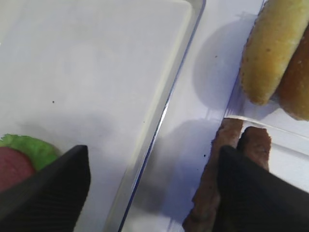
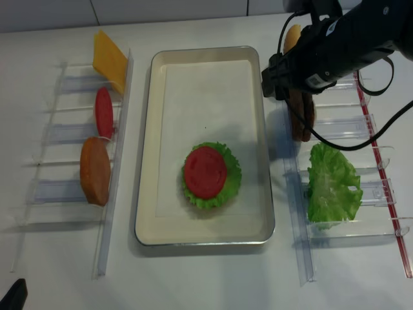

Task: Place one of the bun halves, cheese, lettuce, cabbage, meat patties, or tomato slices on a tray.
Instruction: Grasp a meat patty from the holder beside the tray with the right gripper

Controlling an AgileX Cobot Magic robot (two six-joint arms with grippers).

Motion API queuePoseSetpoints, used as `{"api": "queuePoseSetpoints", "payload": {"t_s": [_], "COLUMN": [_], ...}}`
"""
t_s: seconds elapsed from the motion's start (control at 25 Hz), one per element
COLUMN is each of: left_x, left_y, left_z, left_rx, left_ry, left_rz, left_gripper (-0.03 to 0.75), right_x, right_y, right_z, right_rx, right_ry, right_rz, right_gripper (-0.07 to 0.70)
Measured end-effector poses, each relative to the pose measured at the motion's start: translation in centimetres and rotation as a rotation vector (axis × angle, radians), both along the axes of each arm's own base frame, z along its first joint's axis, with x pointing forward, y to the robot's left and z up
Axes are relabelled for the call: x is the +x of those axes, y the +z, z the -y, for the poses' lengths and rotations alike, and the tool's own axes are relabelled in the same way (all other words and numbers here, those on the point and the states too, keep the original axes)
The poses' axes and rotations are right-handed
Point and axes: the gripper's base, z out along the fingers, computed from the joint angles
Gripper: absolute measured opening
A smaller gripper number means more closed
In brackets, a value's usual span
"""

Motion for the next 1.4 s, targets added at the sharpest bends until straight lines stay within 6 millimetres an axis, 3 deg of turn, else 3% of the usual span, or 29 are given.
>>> {"api": "queuePoseSetpoints", "payload": {"t_s": [1.4], "left_x": [0.0], "left_y": [0.0], "left_z": [0.0], "left_rx": [0.0], "left_ry": [0.0], "left_rz": [0.0], "left_gripper": [0.459], "right_x": [-0.52], "right_y": [0.04], "right_z": [0.37], "right_rx": [-0.01], "right_ry": [-0.059], "right_rz": [-0.065], "right_gripper": [0.548]}}
